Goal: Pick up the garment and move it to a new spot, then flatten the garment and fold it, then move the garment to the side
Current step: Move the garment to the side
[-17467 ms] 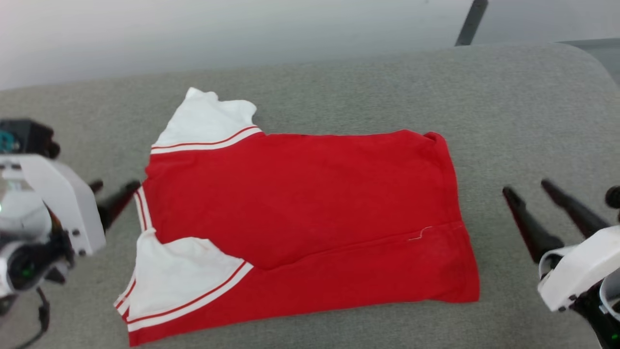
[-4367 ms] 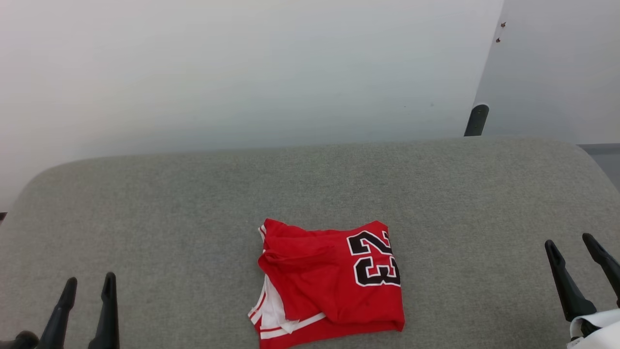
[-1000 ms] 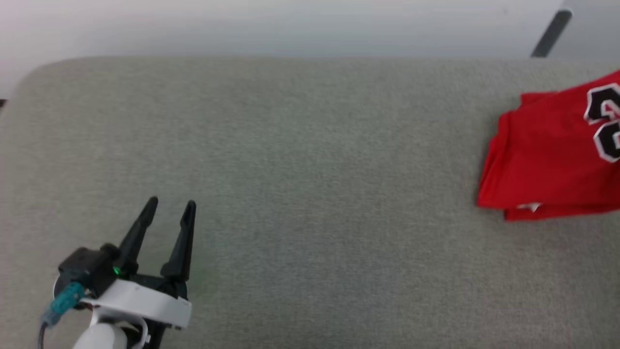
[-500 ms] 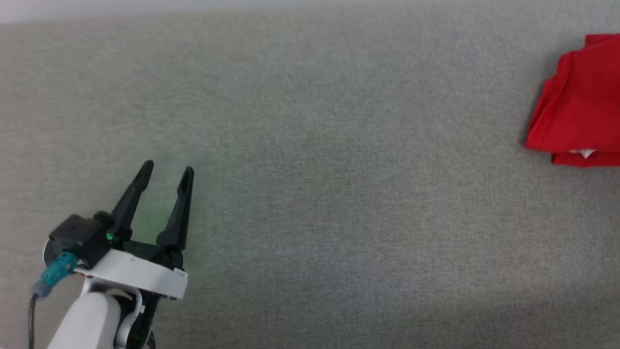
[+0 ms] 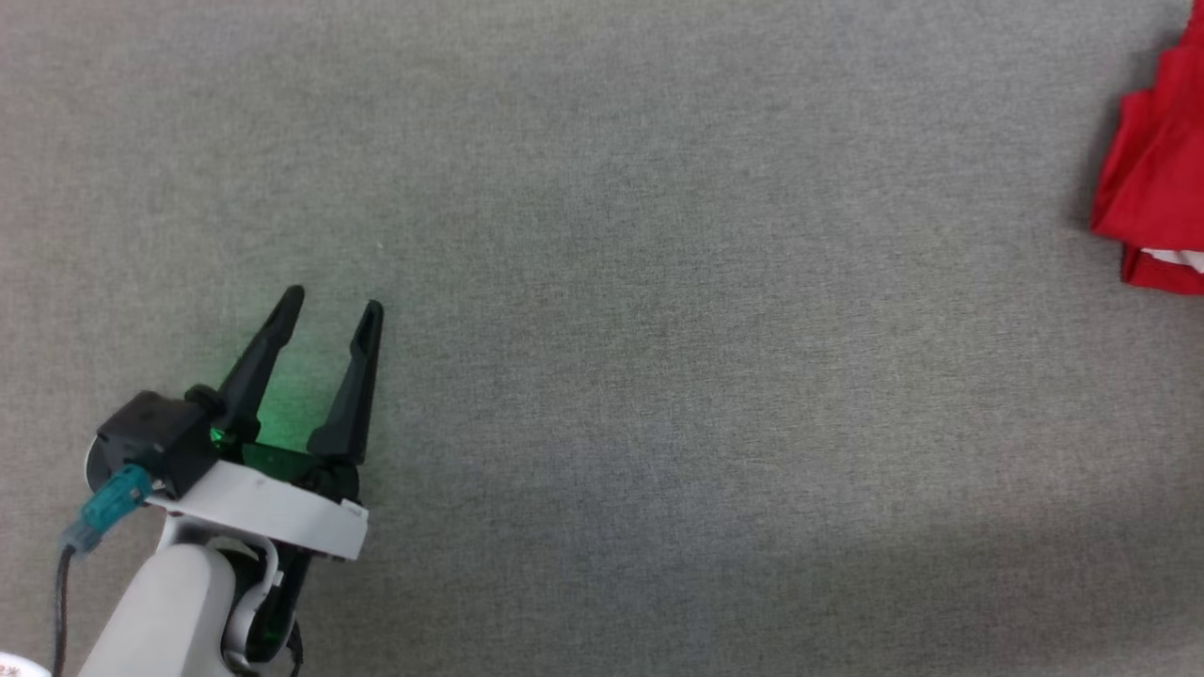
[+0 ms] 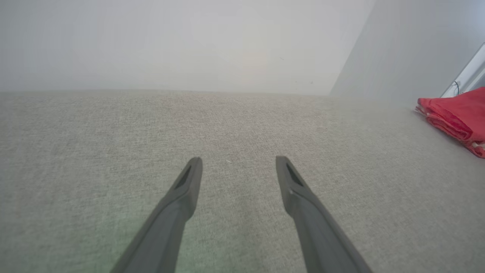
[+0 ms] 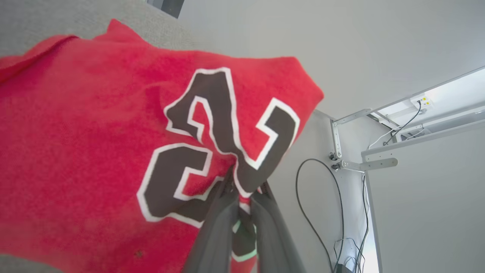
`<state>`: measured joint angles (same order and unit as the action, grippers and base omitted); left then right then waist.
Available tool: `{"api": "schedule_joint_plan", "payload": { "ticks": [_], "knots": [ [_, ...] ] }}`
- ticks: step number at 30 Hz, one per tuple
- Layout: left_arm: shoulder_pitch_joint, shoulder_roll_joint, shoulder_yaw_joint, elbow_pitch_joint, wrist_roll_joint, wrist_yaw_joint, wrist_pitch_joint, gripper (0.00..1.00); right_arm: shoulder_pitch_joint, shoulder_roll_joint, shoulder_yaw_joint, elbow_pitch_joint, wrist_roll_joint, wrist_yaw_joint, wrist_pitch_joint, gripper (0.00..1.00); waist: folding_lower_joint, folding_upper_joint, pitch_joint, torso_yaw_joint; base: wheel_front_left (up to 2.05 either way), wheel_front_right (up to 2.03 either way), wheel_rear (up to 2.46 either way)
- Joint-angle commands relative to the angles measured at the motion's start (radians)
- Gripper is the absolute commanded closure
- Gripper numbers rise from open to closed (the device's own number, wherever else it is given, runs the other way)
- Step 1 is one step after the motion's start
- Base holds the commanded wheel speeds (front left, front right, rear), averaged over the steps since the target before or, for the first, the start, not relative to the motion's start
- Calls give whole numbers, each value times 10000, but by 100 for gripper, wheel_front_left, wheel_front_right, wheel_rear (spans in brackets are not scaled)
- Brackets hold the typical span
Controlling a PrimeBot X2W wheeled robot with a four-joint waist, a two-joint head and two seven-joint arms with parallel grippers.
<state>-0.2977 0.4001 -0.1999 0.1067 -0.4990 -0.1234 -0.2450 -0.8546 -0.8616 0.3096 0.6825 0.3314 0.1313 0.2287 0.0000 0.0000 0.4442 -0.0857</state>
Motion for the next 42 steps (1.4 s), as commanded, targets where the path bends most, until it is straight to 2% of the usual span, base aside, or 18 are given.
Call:
{"api": "schedule_joint_plan", "payload": {
  "ticks": [1, 9, 10, 11, 14, 16, 17, 30, 42],
  "knots": [
    [-137, 29, -50, -1, -39, -44, 15, 0, -201, 199, -160, 372, -229, -11, -195, 100, 0, 0, 103, 73, 0, 0, 0],
    [-304, 74, -178, 7, -93, -45, 69, 0, -473, 556, -638, 1642, -1017, -11, -627, 100, 0, 0, 280, 251, 0, 0, 0],
    [-316, 69, -186, 9, -95, -44, 70, 0, -521, 605, -733, 1807, -1116, -11, -719, 86, 0, 0, 295, 273, 0, 0, 0],
    [-329, 68, -197, 12, -103, -41, 69, 0, -569, 651, -819, 1964, -1219, -11, -833, 67, 0, 0, 309, 294, 0, 0, 0],
    [-328, 55, -200, 30, -122, -4, 59, 0, -618, 838, -1036, 2396, -1472, -11, -1083, 53, 0, 0, 325, 340, 0, 0, 0],
    [-306, 53, -194, 43, -148, 7, 47, 0, -710, 928, -1145, 2631, -1601, -11, -1230, 6, 0, 0, 310, 355, 0, 0, 0],
    [-296, 55, -194, 51, -163, 12, 40, 0, -755, 970, -1208, 2720, -1683, -11, -1295, 0, 0, 0, 302, 358, 0, 0, 0],
    [-13, 23, -150, 277, -260, 70, -46, 0, -954, 1476, -1650, 3213, -2539, -11, -2430, 0, 0, 0, -425, 281, 0, 0, 0],
    [823, -95, 145, 506, -279, 145, -173, 0, -94, 2327, -1592, 2506, -2018, -11, -3785, 0, 0, 0, -2185, 180, 0, 0, 0]
  ]
}}
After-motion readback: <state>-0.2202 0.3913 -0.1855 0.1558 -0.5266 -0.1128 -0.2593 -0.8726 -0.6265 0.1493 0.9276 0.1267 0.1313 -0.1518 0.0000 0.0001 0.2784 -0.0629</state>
